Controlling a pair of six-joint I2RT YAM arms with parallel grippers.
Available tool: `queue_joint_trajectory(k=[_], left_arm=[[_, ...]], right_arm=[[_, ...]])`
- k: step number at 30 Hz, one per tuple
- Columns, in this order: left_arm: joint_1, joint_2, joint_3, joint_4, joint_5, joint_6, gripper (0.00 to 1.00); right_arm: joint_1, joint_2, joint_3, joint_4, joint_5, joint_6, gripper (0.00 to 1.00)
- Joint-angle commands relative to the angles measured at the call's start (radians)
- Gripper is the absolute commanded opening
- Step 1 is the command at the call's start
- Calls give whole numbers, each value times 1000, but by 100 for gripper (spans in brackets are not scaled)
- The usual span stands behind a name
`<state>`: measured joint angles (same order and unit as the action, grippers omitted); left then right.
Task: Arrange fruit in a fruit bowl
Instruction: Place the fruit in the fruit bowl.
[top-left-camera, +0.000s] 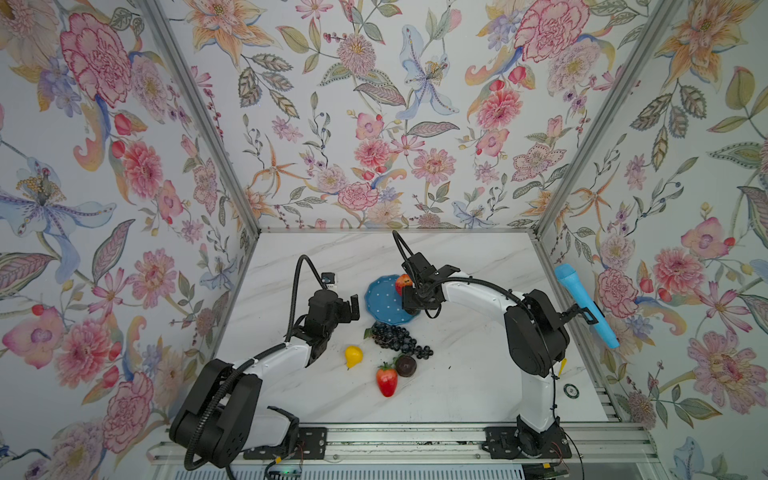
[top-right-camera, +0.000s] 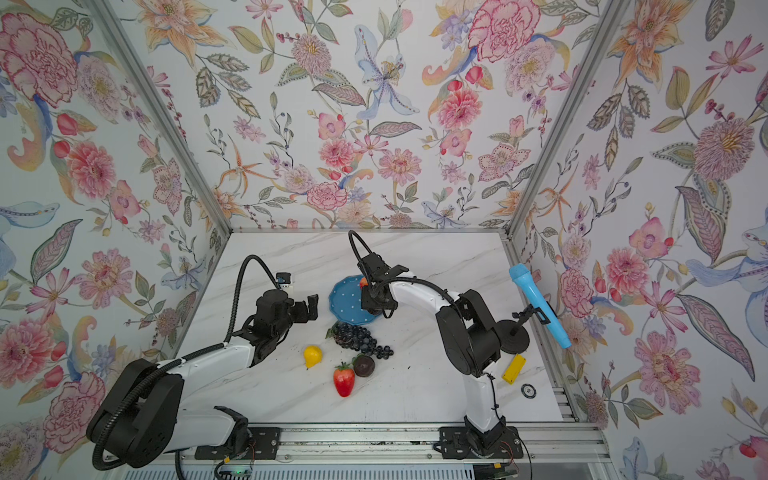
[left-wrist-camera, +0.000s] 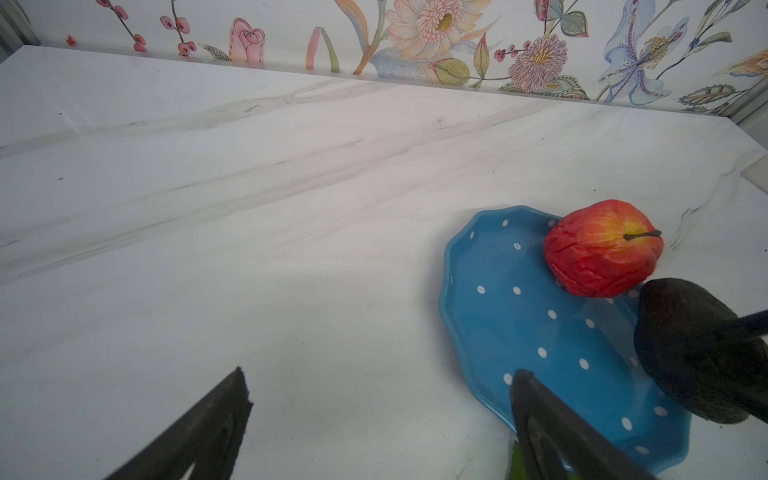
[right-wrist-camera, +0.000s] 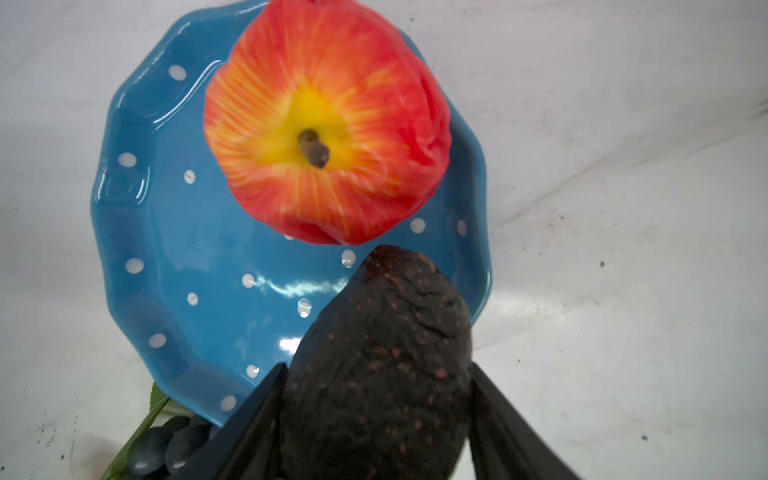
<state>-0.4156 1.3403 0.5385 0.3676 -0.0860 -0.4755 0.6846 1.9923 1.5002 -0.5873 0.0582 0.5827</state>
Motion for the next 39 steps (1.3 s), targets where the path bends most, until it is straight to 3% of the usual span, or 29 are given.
queue_joint_trajectory(k=[1,39], left_arm=[[-3,-7,-5,-10,3,1,99],[-4,0,-12,-1,10,-8,99]], right_arm=[[-2,17,22,-10,16,-12,65],[5,53,49,-9,42,-23,73]])
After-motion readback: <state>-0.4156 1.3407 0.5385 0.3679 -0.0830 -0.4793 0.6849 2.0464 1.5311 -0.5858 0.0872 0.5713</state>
